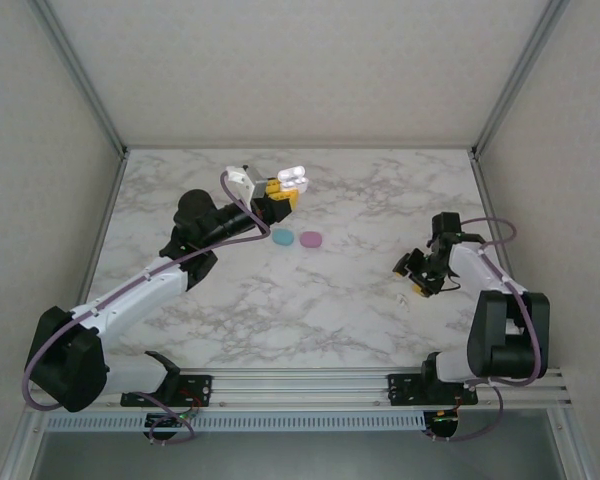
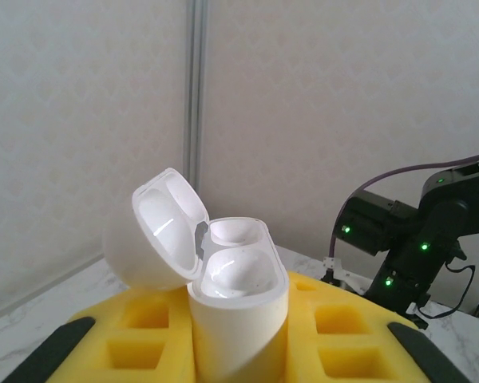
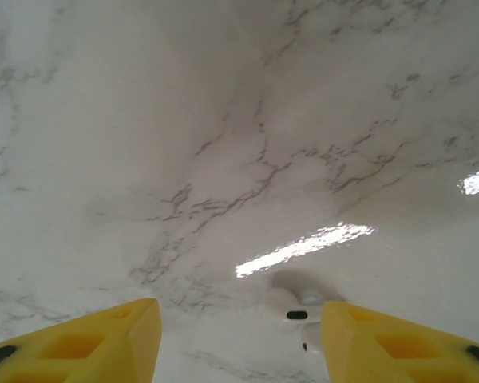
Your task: Insert wireless bluetooth earbuds into charging case
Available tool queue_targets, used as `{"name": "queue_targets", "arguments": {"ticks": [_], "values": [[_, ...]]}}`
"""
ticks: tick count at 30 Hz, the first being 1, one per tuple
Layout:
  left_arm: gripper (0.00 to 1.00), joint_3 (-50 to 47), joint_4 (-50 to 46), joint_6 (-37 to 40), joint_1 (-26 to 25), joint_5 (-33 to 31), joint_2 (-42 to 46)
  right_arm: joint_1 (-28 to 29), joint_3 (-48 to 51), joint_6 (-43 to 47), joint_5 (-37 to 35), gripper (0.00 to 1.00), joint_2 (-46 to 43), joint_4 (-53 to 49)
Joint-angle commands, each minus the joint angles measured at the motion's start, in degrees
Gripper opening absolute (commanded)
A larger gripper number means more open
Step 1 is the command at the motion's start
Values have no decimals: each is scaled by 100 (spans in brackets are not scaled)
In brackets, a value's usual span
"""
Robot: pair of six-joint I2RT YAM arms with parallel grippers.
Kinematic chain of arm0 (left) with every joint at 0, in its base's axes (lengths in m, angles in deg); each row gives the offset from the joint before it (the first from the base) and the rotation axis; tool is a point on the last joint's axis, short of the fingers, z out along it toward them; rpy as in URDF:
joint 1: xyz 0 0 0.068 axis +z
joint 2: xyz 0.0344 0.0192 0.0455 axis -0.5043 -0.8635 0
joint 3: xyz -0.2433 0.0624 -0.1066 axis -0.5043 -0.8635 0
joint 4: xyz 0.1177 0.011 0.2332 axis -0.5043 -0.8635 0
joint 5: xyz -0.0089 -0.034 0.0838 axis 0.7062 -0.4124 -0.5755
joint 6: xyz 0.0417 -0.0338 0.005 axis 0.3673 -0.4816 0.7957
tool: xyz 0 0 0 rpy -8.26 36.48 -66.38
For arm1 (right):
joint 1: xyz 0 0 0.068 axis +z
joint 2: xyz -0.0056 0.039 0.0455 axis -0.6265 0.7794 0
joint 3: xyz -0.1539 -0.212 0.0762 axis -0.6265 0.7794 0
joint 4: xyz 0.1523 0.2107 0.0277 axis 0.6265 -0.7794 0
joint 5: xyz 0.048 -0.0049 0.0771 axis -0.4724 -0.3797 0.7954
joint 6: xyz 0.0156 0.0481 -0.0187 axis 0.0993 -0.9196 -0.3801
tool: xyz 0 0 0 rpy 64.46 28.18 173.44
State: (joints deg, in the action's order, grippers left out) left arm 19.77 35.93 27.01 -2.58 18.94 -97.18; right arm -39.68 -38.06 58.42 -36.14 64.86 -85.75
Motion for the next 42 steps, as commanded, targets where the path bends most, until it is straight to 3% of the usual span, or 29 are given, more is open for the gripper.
{"name": "queue_targets", "arguments": {"ticks": [1,14,34,42], "values": [[0,45,58,-33,-27,8,77,-12,111,20,-11,58,133,135],[0,96,-48,28,-23,19,41,75,471,-427,-59,61,473,221],[0,135,-111,86,-18,50,-11,1152,761,-1346,-321,61,-252,-251],[0,154,-134,79,-18,61,-29,1283,537,-1290,-1137,55,-71,-604]]}}
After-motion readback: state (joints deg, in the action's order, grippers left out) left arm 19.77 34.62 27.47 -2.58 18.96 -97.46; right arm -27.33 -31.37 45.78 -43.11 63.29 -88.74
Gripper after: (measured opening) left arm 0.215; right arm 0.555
